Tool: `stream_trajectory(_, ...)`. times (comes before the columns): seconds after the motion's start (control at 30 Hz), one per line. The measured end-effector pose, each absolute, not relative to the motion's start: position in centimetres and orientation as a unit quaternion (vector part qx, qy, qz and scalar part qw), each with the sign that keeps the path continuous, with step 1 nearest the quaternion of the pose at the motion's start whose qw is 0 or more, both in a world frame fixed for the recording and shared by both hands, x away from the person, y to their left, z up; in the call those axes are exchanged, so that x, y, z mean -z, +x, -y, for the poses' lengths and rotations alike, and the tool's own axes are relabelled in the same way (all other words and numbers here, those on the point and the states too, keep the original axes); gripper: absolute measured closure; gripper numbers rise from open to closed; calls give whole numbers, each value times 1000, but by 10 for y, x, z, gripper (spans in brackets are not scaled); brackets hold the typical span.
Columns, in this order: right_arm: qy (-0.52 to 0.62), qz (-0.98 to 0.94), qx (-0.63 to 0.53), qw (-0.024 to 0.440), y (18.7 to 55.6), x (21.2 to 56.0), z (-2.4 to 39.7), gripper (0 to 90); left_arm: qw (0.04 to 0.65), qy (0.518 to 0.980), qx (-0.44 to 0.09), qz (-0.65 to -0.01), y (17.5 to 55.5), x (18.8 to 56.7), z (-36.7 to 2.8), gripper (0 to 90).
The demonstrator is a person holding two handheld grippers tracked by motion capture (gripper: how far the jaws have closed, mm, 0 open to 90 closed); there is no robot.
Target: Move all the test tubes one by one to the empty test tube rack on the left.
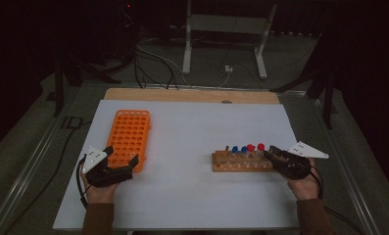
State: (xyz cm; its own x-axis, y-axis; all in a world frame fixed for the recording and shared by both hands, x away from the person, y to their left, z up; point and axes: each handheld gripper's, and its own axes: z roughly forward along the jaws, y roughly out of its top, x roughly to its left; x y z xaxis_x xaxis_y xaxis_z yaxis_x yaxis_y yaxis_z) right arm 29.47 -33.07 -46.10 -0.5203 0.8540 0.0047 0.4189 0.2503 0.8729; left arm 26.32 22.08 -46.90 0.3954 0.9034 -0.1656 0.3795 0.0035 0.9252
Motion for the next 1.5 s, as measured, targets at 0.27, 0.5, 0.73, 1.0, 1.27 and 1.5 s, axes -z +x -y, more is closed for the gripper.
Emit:
stream_trajectory(0.27,419,-750,-445,252,294,466,327,752,511,660,-257,-487,263,470,-219,5)
stream_trajectory(0.5,421,-751,-439,258,294,465,325,758,510,663,-258,-484,263,470,-218,5)
stream_trajectory(0.73,420,-744,-448,263,292,456,325,758,510,664,-261,-480,263,470,-217,5)
stream_trajectory(1.0,416,-734,-463,273,288,441,326,759,513,663,-264,-477,263,469,-218,5)
stream_trajectory(1.27,412,-720,-484,280,284,423,331,759,509,669,-264,-472,263,470,-215,5)
stream_trajectory(1.5,404,-719,-490,284,279,411,330,759,508,671,-264,-471,263,470,-213,5)
